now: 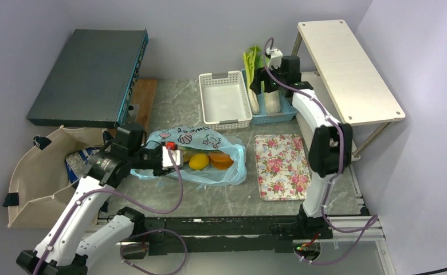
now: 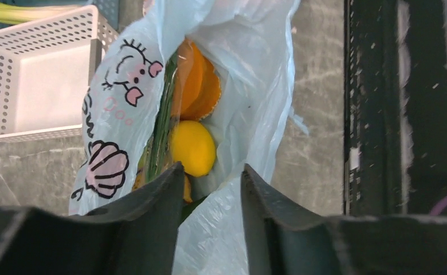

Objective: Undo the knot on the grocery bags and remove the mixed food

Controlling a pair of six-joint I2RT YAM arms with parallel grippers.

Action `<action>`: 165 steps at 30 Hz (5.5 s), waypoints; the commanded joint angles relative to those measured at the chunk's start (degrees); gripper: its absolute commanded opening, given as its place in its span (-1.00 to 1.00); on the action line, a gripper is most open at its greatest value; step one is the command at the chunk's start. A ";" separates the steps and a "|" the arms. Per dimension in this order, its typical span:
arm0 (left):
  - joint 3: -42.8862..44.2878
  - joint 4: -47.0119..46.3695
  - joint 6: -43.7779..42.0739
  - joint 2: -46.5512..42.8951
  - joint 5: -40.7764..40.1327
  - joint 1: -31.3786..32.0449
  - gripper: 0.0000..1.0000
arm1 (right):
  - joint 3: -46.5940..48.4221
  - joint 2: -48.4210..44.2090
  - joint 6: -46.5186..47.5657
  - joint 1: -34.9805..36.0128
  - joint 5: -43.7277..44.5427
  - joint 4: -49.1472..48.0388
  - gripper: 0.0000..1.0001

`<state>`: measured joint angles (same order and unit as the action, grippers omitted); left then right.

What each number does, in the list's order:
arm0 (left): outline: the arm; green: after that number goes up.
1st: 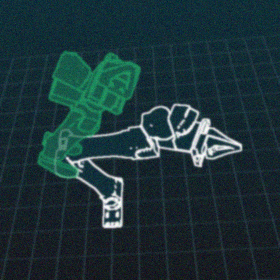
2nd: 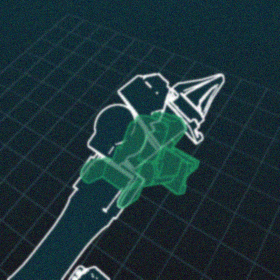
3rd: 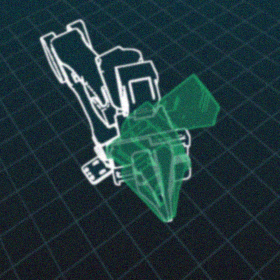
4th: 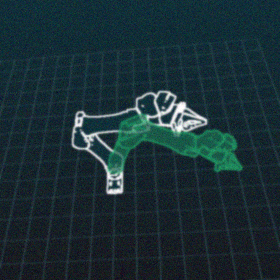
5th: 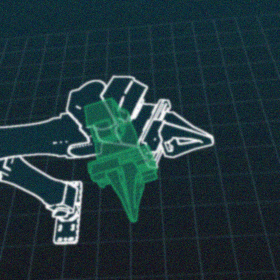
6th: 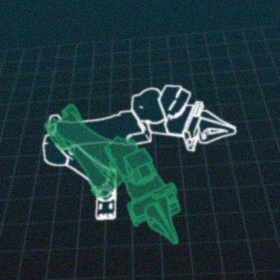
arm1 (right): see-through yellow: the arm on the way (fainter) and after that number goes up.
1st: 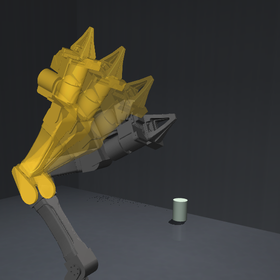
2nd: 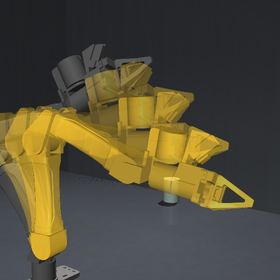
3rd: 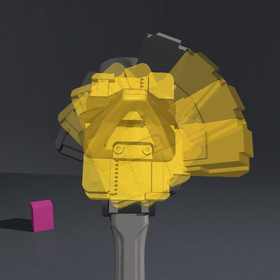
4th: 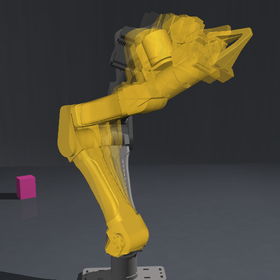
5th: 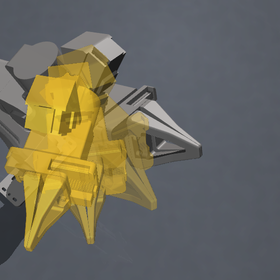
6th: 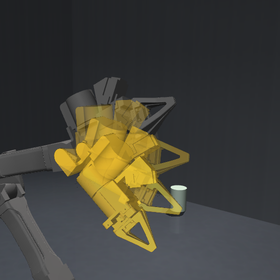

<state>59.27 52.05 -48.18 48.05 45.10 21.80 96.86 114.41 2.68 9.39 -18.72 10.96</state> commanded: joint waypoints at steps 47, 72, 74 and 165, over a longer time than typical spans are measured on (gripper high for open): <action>-12.48 -19.64 -12.52 14.91 -26.37 15.50 -1.00 | -27.10 -38.24 6.11 21.53 -5.86 21.30 -0.76; 14.02 -61.81 72.05 17.36 7.10 -2.87 -1.00 | -15.08 -47.14 -12.37 20.62 -14.03 -0.29 0.76; 15.06 -70.78 82.42 19.92 8.85 -4.69 -1.00 | -14.35 -46.59 -12.18 22.95 -14.22 -0.80 0.76; -3.72 -3.12 -15.05 6.09 -5.16 0.03 -0.20 | -5.21 -18.76 1.73 3.17 -23.46 14.95 0.70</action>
<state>57.98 50.41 -56.90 53.23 42.89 18.57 92.82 104.07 -0.78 9.52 -25.89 17.80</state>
